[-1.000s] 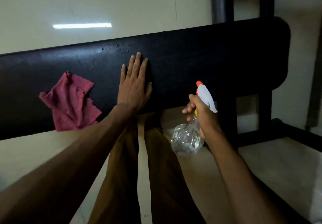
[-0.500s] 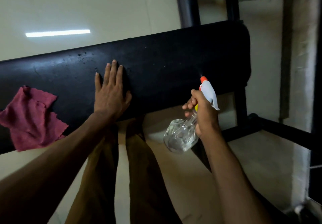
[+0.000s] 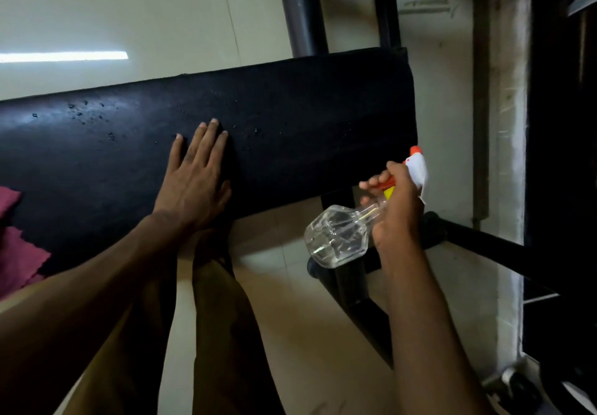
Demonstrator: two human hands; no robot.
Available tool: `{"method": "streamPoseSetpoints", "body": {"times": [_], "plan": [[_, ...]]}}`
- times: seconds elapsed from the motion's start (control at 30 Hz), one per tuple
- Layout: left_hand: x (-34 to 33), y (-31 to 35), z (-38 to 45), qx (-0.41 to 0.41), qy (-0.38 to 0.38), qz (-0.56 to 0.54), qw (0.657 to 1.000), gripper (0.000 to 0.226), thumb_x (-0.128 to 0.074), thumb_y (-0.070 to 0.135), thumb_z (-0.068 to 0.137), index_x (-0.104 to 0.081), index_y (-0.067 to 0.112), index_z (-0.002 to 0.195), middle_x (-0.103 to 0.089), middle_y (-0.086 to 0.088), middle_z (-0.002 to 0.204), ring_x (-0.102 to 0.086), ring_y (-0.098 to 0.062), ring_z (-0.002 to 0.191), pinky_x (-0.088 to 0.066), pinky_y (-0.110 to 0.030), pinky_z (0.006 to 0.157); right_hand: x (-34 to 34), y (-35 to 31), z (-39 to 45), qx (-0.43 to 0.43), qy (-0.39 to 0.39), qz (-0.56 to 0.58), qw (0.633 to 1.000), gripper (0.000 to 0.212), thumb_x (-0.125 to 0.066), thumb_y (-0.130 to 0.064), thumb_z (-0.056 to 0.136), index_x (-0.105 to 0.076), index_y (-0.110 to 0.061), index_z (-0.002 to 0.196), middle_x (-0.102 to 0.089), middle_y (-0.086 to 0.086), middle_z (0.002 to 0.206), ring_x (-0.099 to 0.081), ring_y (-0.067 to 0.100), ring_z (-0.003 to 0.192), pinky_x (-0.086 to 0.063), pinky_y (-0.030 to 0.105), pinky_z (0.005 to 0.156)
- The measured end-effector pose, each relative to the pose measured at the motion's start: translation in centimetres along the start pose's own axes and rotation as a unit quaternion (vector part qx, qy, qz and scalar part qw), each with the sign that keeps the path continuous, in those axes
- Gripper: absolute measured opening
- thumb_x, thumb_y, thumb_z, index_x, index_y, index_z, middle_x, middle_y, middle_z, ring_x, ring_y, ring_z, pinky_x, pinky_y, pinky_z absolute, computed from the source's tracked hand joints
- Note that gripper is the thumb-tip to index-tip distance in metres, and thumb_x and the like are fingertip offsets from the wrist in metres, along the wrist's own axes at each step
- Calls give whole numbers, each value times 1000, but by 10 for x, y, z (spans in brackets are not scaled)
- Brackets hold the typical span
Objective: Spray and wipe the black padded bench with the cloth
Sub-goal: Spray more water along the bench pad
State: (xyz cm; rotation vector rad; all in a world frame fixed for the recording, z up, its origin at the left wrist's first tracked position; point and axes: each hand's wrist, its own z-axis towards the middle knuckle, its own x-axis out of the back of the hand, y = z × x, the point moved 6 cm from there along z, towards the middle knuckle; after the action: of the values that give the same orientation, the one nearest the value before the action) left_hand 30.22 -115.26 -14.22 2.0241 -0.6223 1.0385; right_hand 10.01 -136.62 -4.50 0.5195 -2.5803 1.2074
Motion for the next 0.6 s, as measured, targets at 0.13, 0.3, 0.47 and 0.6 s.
{"method": "streamPoseSetpoints", "body": {"times": [0.13, 0.3, 0.47, 0.6], "plan": [[-3, 9, -6, -42, 0, 9, 999, 83, -65, 30, 93, -22, 6, 159, -8, -15, 169, -6, -29, 157, -5, -56, 126, 18, 7, 5, -3, 21, 1, 1000, 31, -57, -29, 97, -55, -18, 68, -61, -2, 63, -65, 13, 63, -46, 27, 57], [-8, 4, -13, -39, -17, 33, 999, 88, -68, 29, 90, -19, 9, 161, -6, -13, 170, -5, -28, 157, -4, -62, 124, 39, 42, -2, -45, 62, -12, 997, 34, -58, -31, 96, -56, -17, 66, -61, -5, 57, -64, 16, 63, -46, 28, 58], [-9, -2, -17, -54, -16, 41, 998, 87, -69, 27, 91, -19, 9, 160, -6, -14, 169, -6, -28, 157, -7, -59, 125, 45, 69, -12, -67, 62, -24, 996, 39, -59, -37, 96, -52, -19, 62, -55, -3, 54, -60, 15, 58, -44, 28, 54], [-9, -7, -24, -47, -9, 36, 998, 89, -71, 24, 89, -21, 7, 160, -8, -14, 169, -7, -28, 157, -9, -58, 126, 38, 77, -20, -75, 60, -28, 995, 36, -59, -30, 98, -54, -16, 65, -58, -5, 51, -60, 13, 57, -45, 28, 55]]}}
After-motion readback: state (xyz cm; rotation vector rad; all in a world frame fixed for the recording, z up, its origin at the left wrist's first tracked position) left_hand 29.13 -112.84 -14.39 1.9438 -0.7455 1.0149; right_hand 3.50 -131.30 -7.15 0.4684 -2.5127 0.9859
